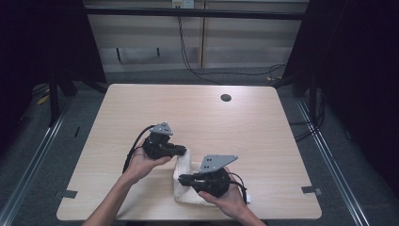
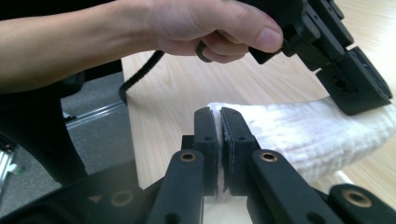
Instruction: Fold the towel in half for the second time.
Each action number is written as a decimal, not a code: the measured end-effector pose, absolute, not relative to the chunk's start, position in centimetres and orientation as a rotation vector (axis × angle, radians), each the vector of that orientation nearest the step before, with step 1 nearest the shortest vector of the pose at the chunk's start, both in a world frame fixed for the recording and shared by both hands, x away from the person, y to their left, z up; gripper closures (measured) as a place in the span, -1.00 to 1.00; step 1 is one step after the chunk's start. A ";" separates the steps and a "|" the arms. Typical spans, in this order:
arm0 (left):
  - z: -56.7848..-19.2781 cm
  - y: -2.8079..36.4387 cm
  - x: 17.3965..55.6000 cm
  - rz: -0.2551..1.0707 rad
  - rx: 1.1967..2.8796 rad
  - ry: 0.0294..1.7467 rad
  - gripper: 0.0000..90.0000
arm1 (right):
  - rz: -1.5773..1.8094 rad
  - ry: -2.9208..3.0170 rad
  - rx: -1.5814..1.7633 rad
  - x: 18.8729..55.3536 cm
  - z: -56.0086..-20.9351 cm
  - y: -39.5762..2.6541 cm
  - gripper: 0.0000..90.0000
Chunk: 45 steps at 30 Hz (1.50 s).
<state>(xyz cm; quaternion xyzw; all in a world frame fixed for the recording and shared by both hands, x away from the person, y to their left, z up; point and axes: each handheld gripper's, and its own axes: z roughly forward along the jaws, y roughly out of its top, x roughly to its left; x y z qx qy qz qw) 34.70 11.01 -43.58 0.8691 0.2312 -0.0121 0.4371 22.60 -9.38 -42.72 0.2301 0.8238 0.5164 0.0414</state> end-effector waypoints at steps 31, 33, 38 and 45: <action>-48.2 5.4 34.9 -0.175 2.231 0.574 0.76 | 1.333 2.635 0.927 21.4 -48.1 -14.0 0.81; -48.2 5.2 35.0 -0.195 2.224 0.554 0.73 | 1.333 2.647 0.934 21.2 -48.3 -14.2 0.81; -48.1 4.8 35.1 -0.224 2.201 0.548 0.66 | 1.288 2.655 0.927 20.9 -48.6 -14.6 0.67; -47.6 3.3 35.0 -0.248 2.181 0.506 0.48 | 1.269 2.622 0.990 20.9 -48.7 -16.0 0.25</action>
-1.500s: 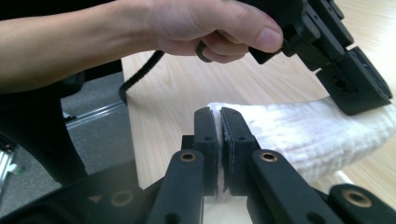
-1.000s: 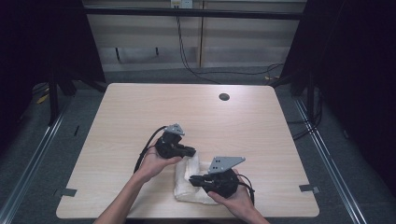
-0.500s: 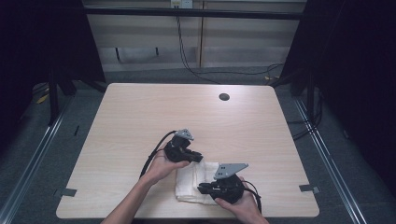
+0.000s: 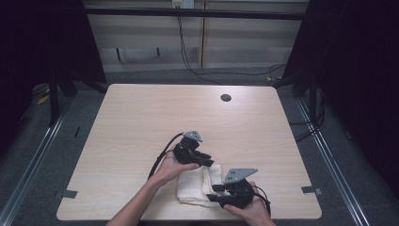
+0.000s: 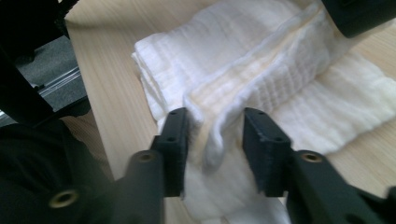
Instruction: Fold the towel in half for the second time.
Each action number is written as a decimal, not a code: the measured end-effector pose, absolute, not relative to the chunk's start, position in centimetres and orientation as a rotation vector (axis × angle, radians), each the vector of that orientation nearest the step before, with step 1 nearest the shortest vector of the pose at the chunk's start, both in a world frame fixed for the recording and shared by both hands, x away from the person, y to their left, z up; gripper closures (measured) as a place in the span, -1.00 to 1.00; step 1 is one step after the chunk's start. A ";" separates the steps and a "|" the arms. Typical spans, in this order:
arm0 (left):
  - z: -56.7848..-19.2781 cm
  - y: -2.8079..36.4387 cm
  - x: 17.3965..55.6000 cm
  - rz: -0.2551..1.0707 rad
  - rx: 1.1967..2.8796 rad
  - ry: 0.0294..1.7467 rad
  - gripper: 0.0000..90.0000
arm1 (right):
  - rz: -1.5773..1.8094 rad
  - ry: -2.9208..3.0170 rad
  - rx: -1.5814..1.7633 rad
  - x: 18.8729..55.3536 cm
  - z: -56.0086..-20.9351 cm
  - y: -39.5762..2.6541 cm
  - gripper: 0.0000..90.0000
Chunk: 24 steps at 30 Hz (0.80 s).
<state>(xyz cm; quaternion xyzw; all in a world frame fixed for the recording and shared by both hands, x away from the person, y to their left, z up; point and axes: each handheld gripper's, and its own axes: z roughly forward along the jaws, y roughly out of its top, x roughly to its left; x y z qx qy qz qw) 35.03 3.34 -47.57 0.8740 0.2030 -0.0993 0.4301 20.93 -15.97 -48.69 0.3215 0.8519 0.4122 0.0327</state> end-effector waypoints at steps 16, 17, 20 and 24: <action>-45.1 4.4 34.2 -0.139 2.153 0.470 0.18 | 1.292 2.491 1.126 20.7 -48.2 -19.4 -0.01; -45.0 4.6 34.2 -0.128 2.162 0.471 0.17 | 1.297 2.487 1.116 20.8 -48.0 -19.5 0.06; -44.8 5.1 33.9 -0.105 2.171 0.495 0.17 | 1.292 2.491 1.080 21.0 -47.6 -19.6 0.16; -44.3 6.4 33.2 -0.074 2.184 0.496 0.19 | 1.308 2.453 1.065 21.6 -46.6 -20.3 0.19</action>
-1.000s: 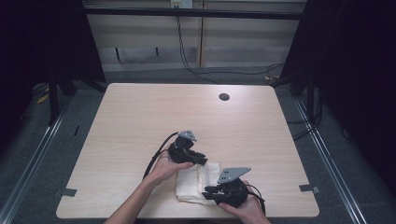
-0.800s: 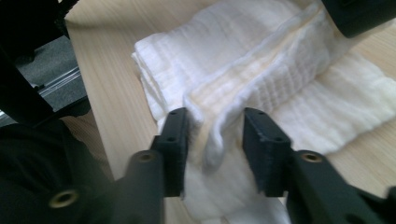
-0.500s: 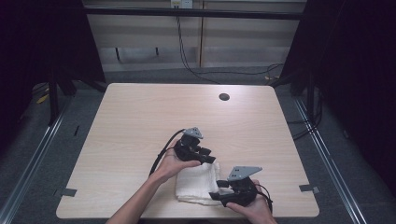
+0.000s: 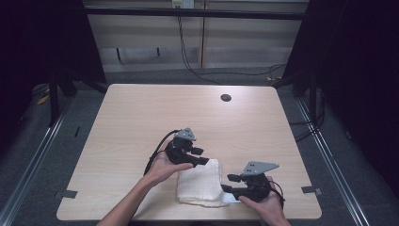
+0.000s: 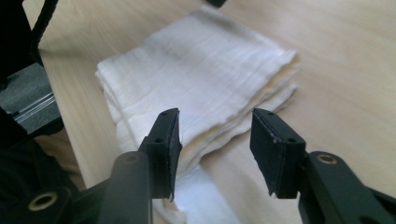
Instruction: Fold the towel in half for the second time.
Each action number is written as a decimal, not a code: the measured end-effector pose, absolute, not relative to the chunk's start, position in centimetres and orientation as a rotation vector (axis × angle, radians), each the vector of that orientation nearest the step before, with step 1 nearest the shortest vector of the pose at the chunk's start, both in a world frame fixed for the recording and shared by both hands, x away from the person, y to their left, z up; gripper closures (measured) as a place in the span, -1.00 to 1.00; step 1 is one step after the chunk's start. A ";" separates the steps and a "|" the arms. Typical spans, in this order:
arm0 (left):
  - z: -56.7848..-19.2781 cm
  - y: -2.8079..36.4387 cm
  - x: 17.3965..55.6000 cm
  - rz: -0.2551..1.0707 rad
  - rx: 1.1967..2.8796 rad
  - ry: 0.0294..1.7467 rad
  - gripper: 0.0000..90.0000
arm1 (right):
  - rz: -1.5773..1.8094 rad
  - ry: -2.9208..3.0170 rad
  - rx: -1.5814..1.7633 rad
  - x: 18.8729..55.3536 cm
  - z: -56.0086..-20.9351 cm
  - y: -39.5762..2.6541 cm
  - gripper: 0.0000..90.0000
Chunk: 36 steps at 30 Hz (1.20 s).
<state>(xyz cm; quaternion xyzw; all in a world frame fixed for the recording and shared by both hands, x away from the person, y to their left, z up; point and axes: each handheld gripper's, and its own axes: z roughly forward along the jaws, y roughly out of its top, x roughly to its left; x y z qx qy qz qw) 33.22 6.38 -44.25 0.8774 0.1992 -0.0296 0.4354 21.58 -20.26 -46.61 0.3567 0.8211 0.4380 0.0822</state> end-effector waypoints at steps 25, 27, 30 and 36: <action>-43.9 18.8 30.1 0.104 2.096 0.758 -0.49 | 1.336 2.195 1.222 23.4 -44.0 -27.2 0.00; -44.1 19.6 29.9 0.117 2.105 0.774 -0.49 | 1.330 2.180 1.238 23.3 -44.2 -27.8 0.00; -44.6 21.2 29.3 0.123 2.129 0.794 -0.48 | 1.322 2.163 1.271 22.8 -44.9 -28.5 -0.03; -45.2 23.3 28.0 0.161 2.106 0.824 -0.49 | 1.307 2.144 1.303 22.3 -45.7 -29.5 -0.07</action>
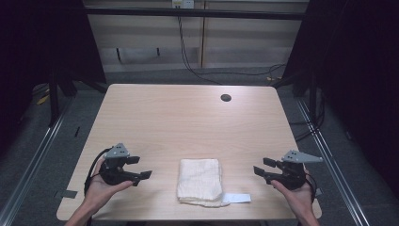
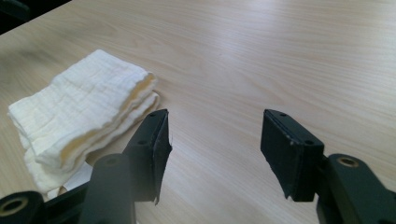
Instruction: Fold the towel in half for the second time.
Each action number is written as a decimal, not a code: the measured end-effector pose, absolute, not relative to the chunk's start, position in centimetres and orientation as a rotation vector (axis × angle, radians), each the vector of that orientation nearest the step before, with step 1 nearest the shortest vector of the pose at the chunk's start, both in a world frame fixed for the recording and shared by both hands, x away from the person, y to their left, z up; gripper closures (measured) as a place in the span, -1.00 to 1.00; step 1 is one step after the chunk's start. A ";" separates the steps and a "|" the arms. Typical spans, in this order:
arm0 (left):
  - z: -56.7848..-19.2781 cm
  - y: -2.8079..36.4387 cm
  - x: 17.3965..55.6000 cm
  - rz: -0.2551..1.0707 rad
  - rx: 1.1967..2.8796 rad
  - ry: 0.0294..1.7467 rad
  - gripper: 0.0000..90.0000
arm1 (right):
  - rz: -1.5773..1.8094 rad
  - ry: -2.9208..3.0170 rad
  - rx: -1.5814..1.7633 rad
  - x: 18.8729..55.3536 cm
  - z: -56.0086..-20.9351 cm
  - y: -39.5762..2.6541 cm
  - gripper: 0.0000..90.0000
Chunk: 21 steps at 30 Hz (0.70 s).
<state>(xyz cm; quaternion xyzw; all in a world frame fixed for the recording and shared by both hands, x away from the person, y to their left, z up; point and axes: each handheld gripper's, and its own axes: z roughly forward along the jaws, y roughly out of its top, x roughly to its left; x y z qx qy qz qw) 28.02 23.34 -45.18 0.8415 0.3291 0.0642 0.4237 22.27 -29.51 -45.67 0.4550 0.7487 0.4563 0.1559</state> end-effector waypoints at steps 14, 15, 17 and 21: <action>-47.1 27.4 25.8 0.268 1.972 1.006 -0.47 | 1.284 2.057 1.373 21.3 -46.7 -31.6 -0.18; -47.1 27.4 25.8 0.268 1.972 1.006 -0.47 | 1.284 2.057 1.373 21.3 -46.7 -31.6 -0.18; -47.2 27.5 25.8 0.244 1.978 0.995 -0.47 | 1.284 2.054 1.382 21.3 -46.9 -31.7 -0.19; -47.1 27.4 25.8 0.300 1.963 1.008 -0.42 | 1.247 2.034 1.388 21.4 -47.3 -31.6 -0.25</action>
